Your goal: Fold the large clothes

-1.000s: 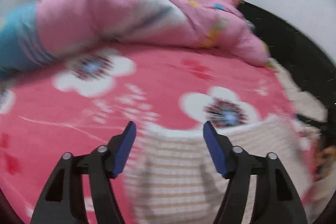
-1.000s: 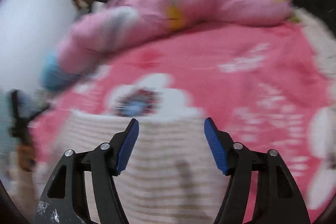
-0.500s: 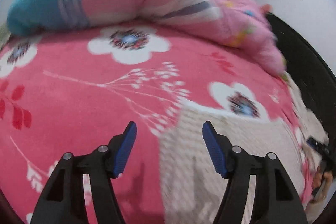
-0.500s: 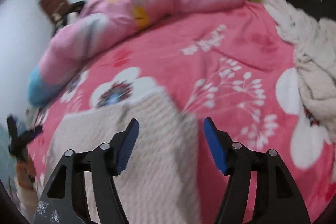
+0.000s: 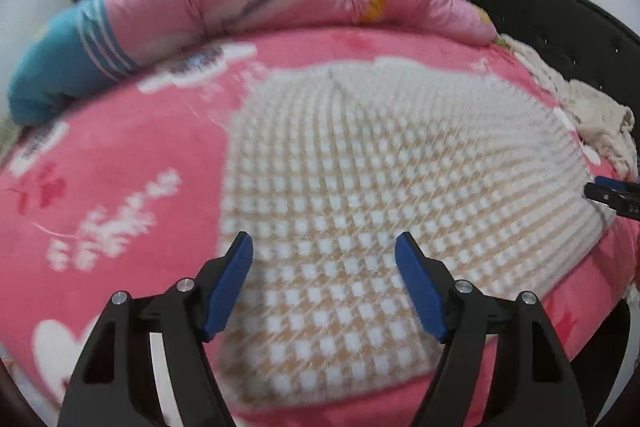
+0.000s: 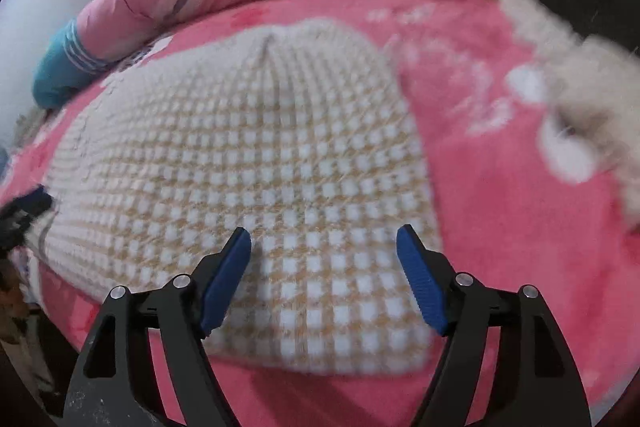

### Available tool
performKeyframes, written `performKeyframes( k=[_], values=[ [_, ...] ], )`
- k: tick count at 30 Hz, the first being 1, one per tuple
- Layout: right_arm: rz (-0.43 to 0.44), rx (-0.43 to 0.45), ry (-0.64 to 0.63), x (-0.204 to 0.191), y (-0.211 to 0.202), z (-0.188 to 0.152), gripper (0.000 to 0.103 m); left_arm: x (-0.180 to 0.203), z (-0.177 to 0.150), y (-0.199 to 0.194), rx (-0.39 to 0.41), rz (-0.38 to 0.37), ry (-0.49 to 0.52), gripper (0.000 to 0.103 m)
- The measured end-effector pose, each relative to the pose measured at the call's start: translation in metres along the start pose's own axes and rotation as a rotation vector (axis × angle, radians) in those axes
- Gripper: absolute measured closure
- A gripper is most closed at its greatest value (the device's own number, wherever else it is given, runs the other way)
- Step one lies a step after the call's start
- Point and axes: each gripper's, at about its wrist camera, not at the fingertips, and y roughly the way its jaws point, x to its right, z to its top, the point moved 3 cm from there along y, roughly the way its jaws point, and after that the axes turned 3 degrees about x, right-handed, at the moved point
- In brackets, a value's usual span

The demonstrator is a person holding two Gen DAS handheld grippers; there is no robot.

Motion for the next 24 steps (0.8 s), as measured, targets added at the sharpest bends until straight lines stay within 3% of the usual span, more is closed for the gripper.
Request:
performKeyframes(
  k=[2, 4, 7, 8, 9, 11, 13, 15, 18, 20, 21, 24],
  values=[
    [0.035, 0.049, -0.048, -0.024, -0.019, 0.002, 0.033, 0.011, 0.006, -0.021, 0.074, -0.043, 0.015, 0.031],
    [0.085, 0.079, -0.086, -0.049, -0.023, 0.001, 0.033, 0.034, 0.007, -0.024, 0.092, -0.109, 0.042, 0.031],
    [0.113, 0.016, -0.125, -0.084, 0.016, -0.010, 0.033, 0.075, -0.006, 0.011, 0.009, -0.108, 0.098, 0.030],
    [0.080, -0.024, -0.146, -0.090, 0.043, -0.021, 0.031, 0.082, -0.019, 0.036, -0.059, -0.082, 0.106, 0.030],
    [0.065, -0.020, -0.171, -0.093, 0.058, -0.029, 0.030, 0.083, -0.030, 0.055, -0.073, -0.051, 0.102, 0.028],
    [0.088, -0.011, -0.158, -0.088, 0.054, -0.028, 0.029, 0.085, -0.038, 0.053, -0.015, -0.040, 0.111, 0.027],
    [0.088, -0.030, -0.120, -0.078, 0.037, -0.024, 0.030, 0.081, -0.032, 0.039, -0.020, -0.053, 0.087, 0.028],
    [0.073, 0.009, -0.123, -0.068, 0.014, -0.022, 0.030, 0.072, -0.028, 0.013, -0.003, -0.066, 0.061, 0.028],
    [-0.009, 0.051, -0.135, -0.056, -0.002, -0.035, 0.030, 0.062, -0.036, -0.015, 0.060, -0.045, 0.077, 0.025],
    [-0.038, -0.017, -0.069, -0.033, 0.029, -0.043, 0.030, 0.053, -0.054, 0.001, -0.025, -0.020, 0.037, 0.024],
    [0.005, -0.052, -0.020, -0.023, 0.043, -0.049, 0.029, 0.048, -0.060, 0.018, -0.067, -0.028, 0.009, 0.023],
    [0.029, -0.052, 0.022, -0.020, 0.038, -0.045, 0.029, 0.047, -0.058, 0.017, -0.046, -0.025, -0.021, 0.022]
  ],
)
